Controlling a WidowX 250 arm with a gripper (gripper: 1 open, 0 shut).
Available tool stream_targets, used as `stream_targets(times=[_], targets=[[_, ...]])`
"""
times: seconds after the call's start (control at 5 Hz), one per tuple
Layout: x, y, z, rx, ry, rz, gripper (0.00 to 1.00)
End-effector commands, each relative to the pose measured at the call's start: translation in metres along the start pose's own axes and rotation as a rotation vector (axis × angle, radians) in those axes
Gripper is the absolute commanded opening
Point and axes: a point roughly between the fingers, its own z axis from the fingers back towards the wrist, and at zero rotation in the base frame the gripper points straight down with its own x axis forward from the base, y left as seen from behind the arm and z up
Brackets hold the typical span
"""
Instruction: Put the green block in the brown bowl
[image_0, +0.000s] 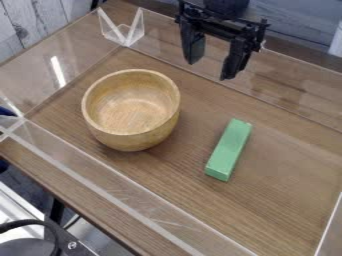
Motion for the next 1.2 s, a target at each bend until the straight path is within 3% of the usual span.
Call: stream_targets(times=[0.0,0.2,0.4,1.0], targets=[[-0.005,-0.002,-0.007,-0.016,0.021,-0.027,1.0],[-0.017,-0.01,-0.022,-0.046,0.04,-0.093,1.0],[-0.023,-0.015,-0.042,-0.052,0.045,-0.127,1.0],[-0.021,-0.028,-0.068,-0.054,0.058,-0.21,1.0]])
